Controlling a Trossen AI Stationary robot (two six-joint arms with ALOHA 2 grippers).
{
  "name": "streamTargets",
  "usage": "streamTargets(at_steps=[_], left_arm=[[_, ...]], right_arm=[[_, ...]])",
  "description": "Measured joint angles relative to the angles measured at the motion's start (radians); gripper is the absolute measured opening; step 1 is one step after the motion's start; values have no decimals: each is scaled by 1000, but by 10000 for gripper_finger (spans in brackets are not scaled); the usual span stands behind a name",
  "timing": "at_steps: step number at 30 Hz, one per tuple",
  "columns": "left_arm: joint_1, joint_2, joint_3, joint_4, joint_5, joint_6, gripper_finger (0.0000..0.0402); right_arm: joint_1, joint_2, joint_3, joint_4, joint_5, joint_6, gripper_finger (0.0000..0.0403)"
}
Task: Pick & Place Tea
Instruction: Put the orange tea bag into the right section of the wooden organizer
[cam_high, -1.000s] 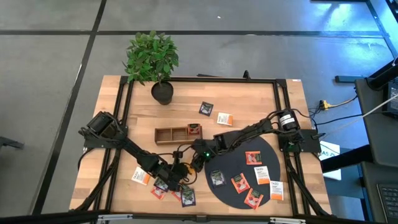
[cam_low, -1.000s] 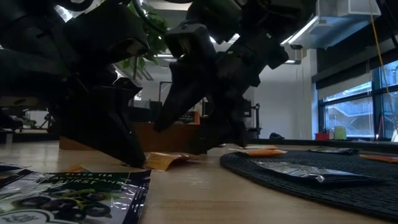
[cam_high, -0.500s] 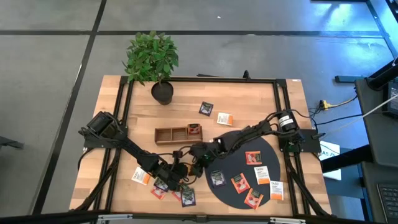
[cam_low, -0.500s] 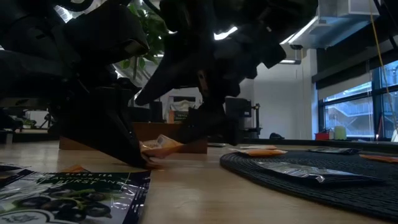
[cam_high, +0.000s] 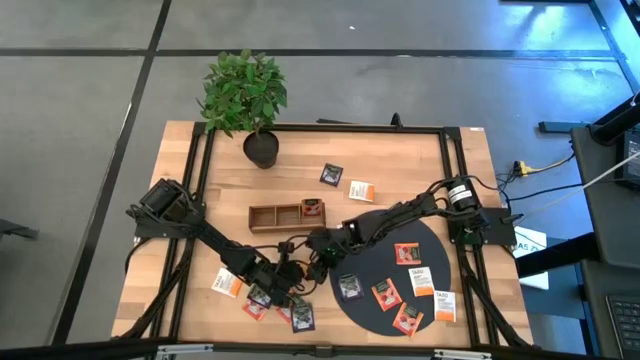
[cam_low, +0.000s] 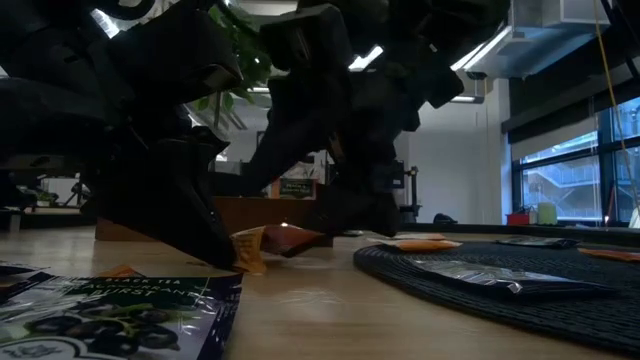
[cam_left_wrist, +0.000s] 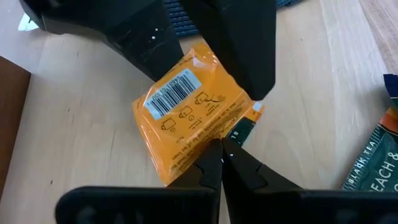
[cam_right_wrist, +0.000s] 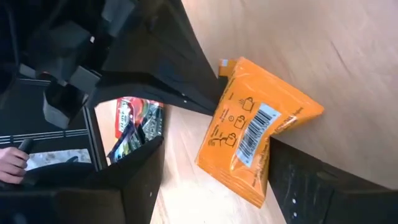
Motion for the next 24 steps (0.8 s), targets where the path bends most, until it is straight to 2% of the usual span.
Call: streamTargets(at_steps=[5,18,24], left_arm=[[0,0,0,0,1,0,3],[0,0,0,0,5,-3,1],[-1,-6,0,-7,-2,-3,10]], right_arm=[[-1,0,0,-1,2,18,242],[-27,-2,0,-5,1,-3,114],[-33,-2,0,-16,2,-6,69]])
